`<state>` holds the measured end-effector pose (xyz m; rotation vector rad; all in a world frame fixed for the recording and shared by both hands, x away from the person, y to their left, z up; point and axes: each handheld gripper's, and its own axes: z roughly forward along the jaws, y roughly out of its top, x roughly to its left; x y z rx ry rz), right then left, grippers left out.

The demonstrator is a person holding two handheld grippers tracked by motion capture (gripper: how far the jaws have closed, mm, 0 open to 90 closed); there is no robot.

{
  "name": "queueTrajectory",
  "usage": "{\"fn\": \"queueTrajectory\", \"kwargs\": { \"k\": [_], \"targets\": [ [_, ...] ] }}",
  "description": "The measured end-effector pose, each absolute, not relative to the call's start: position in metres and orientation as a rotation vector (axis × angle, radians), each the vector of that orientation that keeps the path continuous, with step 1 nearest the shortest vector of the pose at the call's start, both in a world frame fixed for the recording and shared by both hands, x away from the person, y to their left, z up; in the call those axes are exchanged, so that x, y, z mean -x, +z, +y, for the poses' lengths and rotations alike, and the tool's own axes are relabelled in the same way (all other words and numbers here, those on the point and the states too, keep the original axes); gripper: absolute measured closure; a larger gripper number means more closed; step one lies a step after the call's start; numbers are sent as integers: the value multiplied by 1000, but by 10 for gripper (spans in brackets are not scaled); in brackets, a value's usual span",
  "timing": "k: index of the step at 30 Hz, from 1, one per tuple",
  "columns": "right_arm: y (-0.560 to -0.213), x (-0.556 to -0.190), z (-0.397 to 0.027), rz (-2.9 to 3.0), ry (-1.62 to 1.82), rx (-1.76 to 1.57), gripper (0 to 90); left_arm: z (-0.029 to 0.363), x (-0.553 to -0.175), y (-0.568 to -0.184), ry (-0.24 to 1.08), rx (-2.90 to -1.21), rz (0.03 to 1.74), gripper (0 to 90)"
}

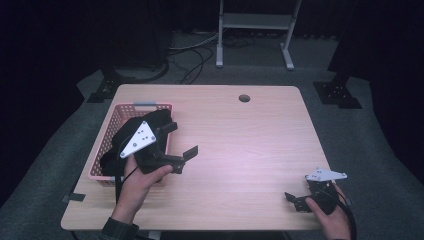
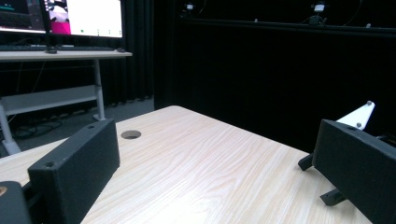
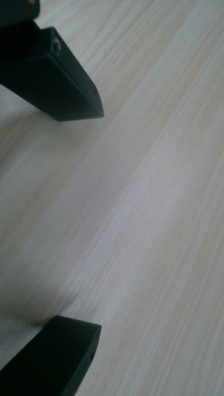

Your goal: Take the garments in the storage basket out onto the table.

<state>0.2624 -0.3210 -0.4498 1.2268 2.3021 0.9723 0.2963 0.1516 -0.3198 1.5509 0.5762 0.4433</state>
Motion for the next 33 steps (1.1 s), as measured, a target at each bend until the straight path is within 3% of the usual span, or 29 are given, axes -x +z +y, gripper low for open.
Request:
{"fn": "queueTrajectory", "kwargs": {
  "k": [33],
  "targets": [
    [-450,-262,-321,2302,972,-1227,0,204,-330,-296,531,-1587,683,0]
  ]
}}
